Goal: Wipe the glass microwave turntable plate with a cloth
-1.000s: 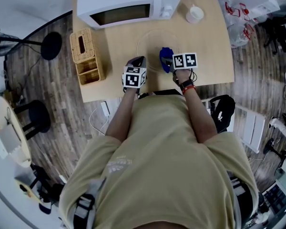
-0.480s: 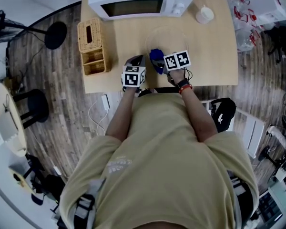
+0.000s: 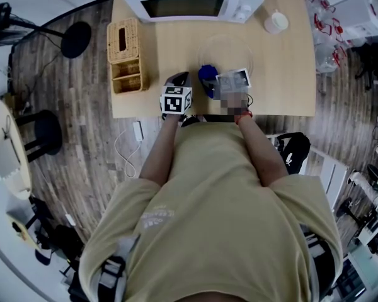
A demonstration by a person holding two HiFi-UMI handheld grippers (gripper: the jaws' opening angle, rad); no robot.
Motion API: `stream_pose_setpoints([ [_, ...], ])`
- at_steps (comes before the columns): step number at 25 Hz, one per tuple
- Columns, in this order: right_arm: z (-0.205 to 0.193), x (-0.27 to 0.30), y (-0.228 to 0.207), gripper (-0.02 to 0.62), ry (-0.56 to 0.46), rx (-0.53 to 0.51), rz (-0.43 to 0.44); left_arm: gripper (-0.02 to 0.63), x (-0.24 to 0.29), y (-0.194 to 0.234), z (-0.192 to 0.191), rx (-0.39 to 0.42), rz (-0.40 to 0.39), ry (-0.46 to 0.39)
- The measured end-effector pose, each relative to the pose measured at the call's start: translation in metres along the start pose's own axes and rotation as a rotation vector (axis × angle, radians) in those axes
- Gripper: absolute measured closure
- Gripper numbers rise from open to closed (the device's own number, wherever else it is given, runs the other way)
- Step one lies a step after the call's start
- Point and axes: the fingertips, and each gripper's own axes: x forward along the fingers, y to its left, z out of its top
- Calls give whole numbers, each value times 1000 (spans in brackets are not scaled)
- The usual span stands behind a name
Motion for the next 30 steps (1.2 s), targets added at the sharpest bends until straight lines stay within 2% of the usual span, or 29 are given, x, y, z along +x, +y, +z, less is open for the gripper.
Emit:
stream_pose_setpoints([
  [17, -17, -19, -18, 451, 9, 32, -45, 588, 15, -21, 0, 27, -46, 17],
  [30, -27, -32, -27, 453, 8, 40, -78, 588, 25, -40, 5, 78, -92, 30],
])
